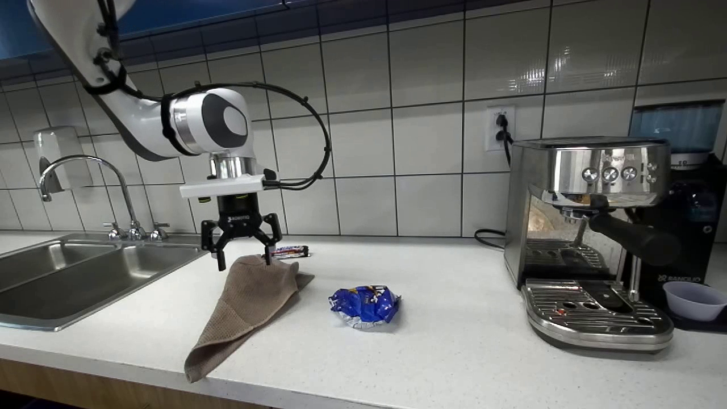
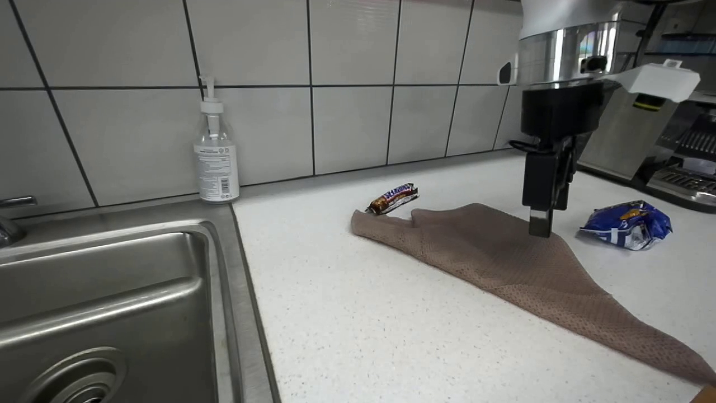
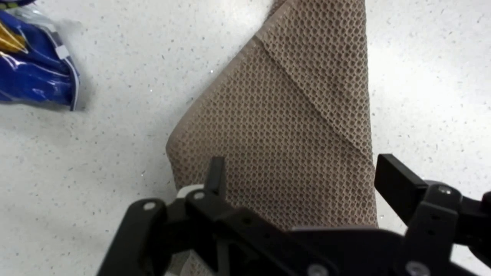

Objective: Fold the towel into a triangle.

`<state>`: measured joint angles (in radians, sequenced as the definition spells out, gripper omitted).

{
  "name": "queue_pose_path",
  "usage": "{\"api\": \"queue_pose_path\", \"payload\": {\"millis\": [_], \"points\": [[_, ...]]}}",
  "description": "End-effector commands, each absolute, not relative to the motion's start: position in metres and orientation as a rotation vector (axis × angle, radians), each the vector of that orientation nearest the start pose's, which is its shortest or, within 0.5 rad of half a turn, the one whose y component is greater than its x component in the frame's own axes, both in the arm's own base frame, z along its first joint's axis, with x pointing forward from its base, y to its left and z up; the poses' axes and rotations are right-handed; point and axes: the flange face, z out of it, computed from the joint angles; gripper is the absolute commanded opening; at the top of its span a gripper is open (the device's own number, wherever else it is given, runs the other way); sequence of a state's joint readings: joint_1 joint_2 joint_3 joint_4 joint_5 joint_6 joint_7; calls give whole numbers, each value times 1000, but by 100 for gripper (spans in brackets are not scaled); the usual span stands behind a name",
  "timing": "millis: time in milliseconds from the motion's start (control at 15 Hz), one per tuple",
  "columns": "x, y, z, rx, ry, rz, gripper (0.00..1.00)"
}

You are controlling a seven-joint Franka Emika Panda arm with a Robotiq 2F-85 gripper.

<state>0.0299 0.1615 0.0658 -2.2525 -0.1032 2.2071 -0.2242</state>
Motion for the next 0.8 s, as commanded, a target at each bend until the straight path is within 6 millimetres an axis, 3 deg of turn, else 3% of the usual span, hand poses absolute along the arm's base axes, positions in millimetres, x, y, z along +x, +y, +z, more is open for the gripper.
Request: {"api": "queue_pose_path", "payload": {"millis": [0, 733], "points": [[484, 47, 289, -3129, -526, 358, 100], [434, 38, 288, -3144, -366, 383, 100]]}}
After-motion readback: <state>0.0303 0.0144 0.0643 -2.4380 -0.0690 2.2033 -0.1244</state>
